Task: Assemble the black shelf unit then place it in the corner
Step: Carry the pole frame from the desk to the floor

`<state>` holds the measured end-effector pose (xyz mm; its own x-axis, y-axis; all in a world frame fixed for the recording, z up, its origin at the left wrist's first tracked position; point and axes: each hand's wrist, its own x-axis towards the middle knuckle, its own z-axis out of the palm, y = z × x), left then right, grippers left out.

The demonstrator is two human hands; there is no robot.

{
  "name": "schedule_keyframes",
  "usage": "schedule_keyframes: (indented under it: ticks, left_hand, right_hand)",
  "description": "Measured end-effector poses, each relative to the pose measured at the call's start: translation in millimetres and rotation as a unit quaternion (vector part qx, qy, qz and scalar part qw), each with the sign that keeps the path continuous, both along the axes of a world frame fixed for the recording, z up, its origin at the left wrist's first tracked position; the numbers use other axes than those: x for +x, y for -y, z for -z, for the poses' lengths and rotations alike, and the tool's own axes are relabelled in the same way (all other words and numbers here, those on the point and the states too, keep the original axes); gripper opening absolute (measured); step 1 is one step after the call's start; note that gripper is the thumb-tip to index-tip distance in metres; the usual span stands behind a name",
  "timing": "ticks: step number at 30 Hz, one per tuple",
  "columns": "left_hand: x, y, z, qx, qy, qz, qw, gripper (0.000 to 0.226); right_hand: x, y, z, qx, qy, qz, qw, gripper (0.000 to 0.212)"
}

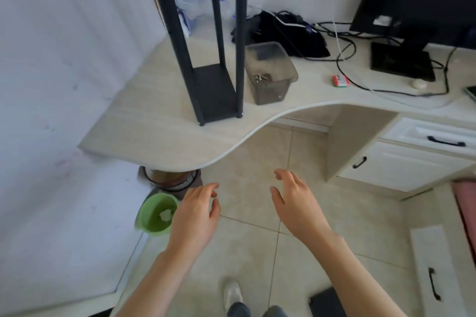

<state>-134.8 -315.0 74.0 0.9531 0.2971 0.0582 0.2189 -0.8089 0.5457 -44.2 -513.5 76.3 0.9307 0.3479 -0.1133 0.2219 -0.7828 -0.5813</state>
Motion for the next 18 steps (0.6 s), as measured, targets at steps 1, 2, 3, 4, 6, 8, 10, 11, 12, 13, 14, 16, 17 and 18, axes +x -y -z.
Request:
schedule_keyframes:
  ticks: [1, 2, 3, 4, 6, 8, 10, 11, 12, 13, 14, 16, 17, 18]
  left_hand:
    - [6.1, -10.3, -2.8, 0.006, 0.003, -0.005, 1.000, 0.033]
    - [12.0, -20.1, -6.1, 0.010, 0.010, -0.012, 1.000, 0.033]
    - [19.1, -28.8, -9.4, 0.008, 0.019, -0.024, 1.000, 0.033]
    - [26.9, -36.6, -12.9, -0.003, 0.022, -0.038, 0.999, 0.034]
    - [44.8, -49.8, -17.6, -0.027, 0.019, -0.063, 0.998, 0.036]
    - [62.9, -60.5, -20.9, -0.024, 0.025, -0.075, 0.997, 0.037]
    - [81.8, -67.7, -25.2, -0.008, 0.039, -0.077, 0.996, 0.036]
    - [91.5, -70.6, -26.7, 0.001, 0.046, -0.077, 0.996, 0.036]
    - [101.8, -73.4, -27.4, 0.011, 0.053, -0.080, 0.995, 0.037]
    - [111.0, -75.7, -28.0, 0.021, 0.060, -0.088, 0.994, 0.038]
    - [119.4, -77.5, -29.2, 0.026, 0.065, -0.100, 0.993, 0.040]
    - [138.3, -81.9, -32.9, 0.026, 0.077, -0.134, 0.988, 0.049]
    - [148.0, -84.4, -35.9, 0.018, 0.085, -0.151, 0.985, 0.055]
    - [157.4, -87.0, -40.4, 0.008, 0.094, -0.167, 0.981, 0.060]
  right_hand:
    - [7.6, -9.8, -3.1, 0.002, 0.003, -0.001, 1.000, 0.042]
    - [15.1, -18.9, -5.7, 0.003, 0.003, -0.003, 1.000, 0.042]
    - [22.4, -26.7, -8.4, 0.005, 0.004, -0.005, 1.000, 0.042]
    - [29.8, -33.9, -11.4, 0.007, 0.006, -0.007, 1.000, 0.041]
    - [47.2, -47.0, -17.6, 0.012, 0.011, -0.011, 1.000, 0.040]
    - [66.3, -57.1, -22.0, 0.019, 0.014, -0.012, 1.000, 0.040]
    - [87.0, -66.0, -26.7, 0.028, 0.023, -0.016, 0.999, 0.041]
    - [98.2, -70.2, -28.7, 0.032, 0.028, -0.018, 0.999, 0.041]
    - [110.5, -74.9, -30.7, 0.035, 0.032, -0.021, 0.999, 0.041]
    - [121.7, -79.1, -33.3, 0.037, 0.035, -0.023, 0.998, 0.041]
    - [132.0, -83.3, -36.2, 0.041, 0.036, -0.025, 0.998, 0.041]
    - [155.3, -92.0, -43.2, 0.050, 0.041, -0.033, 0.997, 0.041]
    - [166.6, -96.0, -47.8, 0.053, 0.044, -0.037, 0.997, 0.041]
    - [177.6, -99.4, -52.9, 0.056, 0.047, -0.042, 0.996, 0.041]
